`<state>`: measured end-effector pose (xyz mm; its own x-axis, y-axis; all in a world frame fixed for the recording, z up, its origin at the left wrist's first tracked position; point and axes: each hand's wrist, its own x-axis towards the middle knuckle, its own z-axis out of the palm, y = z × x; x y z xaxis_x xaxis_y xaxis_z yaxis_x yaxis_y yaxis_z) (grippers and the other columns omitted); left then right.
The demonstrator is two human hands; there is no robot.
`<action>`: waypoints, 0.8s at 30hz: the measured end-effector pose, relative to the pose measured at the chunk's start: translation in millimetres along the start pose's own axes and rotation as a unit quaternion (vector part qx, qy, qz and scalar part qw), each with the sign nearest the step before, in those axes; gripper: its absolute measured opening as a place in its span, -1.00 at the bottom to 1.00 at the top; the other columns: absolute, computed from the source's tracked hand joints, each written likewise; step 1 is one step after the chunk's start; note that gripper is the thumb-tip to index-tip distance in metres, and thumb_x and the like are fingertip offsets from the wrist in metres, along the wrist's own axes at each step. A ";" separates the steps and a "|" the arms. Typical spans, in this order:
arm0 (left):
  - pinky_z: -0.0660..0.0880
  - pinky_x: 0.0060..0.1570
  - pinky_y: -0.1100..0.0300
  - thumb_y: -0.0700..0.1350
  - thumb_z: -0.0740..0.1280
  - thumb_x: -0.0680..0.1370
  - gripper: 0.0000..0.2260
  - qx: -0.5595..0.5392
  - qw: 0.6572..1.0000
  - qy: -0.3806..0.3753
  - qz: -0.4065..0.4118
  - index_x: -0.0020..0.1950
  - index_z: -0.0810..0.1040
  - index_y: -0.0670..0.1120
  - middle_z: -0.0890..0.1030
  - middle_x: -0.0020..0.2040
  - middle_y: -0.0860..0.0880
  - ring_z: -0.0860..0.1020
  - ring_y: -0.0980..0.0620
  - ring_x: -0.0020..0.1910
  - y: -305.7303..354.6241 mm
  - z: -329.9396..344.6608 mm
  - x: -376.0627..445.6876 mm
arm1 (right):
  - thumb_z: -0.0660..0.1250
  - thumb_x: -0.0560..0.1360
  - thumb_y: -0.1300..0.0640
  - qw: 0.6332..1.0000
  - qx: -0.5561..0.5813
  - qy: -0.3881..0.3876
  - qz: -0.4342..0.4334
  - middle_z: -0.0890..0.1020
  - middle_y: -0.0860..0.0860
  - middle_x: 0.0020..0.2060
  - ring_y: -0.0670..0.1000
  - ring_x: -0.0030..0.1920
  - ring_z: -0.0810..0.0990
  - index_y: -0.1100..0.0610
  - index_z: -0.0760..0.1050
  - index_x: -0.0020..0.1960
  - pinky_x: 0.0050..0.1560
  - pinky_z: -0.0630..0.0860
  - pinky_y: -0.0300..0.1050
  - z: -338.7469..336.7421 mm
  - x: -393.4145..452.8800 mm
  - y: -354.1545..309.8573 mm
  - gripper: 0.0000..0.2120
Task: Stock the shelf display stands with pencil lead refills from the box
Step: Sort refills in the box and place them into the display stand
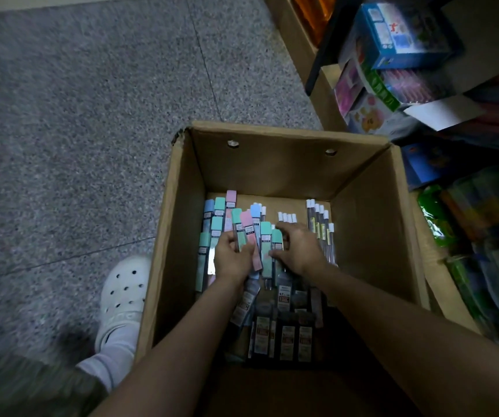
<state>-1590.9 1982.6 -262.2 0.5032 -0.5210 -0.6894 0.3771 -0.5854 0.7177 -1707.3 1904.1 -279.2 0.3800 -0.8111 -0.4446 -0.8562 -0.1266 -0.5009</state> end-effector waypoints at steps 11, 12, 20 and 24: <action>0.60 0.08 -0.06 -0.23 0.38 0.55 -0.89 0.021 1.000 -0.021 -0.009 0.06 0.57 -0.17 0.69 0.01 -0.13 0.66 -0.06 -0.01 -3.2 -4.6 -8.2 | 0.58 0.35 0.16 0.999 0.051 0.005 0.010 0.58 0.05 -0.05 0.03 -0.07 0.57 0.10 0.36 0.02 -0.07 0.56 -0.08 -9.6 -5.3 -0.4 -0.57; 0.61 0.03 -0.01 -0.25 0.38 0.54 -0.89 0.016 0.999 -0.028 -0.012 0.05 0.58 -0.19 0.69 0.00 -0.14 0.67 -0.04 -0.05 -2.1 -5.2 -10.4 | 0.56 0.37 0.18 0.998 0.065 0.013 0.003 0.58 0.01 -0.13 0.01 -0.13 0.57 0.12 0.37 0.03 -0.19 0.52 -0.19 -14.4 -9.6 -0.8 -0.60; 0.57 -0.08 0.20 -0.24 0.38 0.55 -0.86 0.158 0.971 -0.157 0.086 0.09 0.57 -0.20 0.65 0.07 -0.18 0.64 0.00 -0.03 70.3 2.6 -51.9 | 0.47 0.46 0.13 0.987 0.078 0.131 -0.047 0.63 0.03 -0.03 0.03 -0.03 0.62 0.08 0.53 0.14 0.00 0.51 -0.15 -115.6 -60.6 -23.1 -0.73; 0.49 -0.04 0.25 -0.28 0.35 0.56 -0.78 0.272 0.902 -0.256 0.215 0.20 0.51 -0.22 0.61 0.05 -0.08 0.60 0.06 -0.02 143.0 15.6 -96.4 | 0.55 0.39 0.11 0.967 0.081 0.230 -0.080 0.56 -0.07 -0.15 -0.11 -0.25 0.54 0.03 0.42 0.07 -0.21 0.45 -0.20 -186.6 -107.2 -43.0 -0.63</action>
<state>-1597.6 1939.4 -94.7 0.0334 -0.9100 -0.4132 -0.2756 -0.4058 0.8714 -1776.6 1890.0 -71.5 0.2764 -0.9610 0.0071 -0.7192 -0.2117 -0.6618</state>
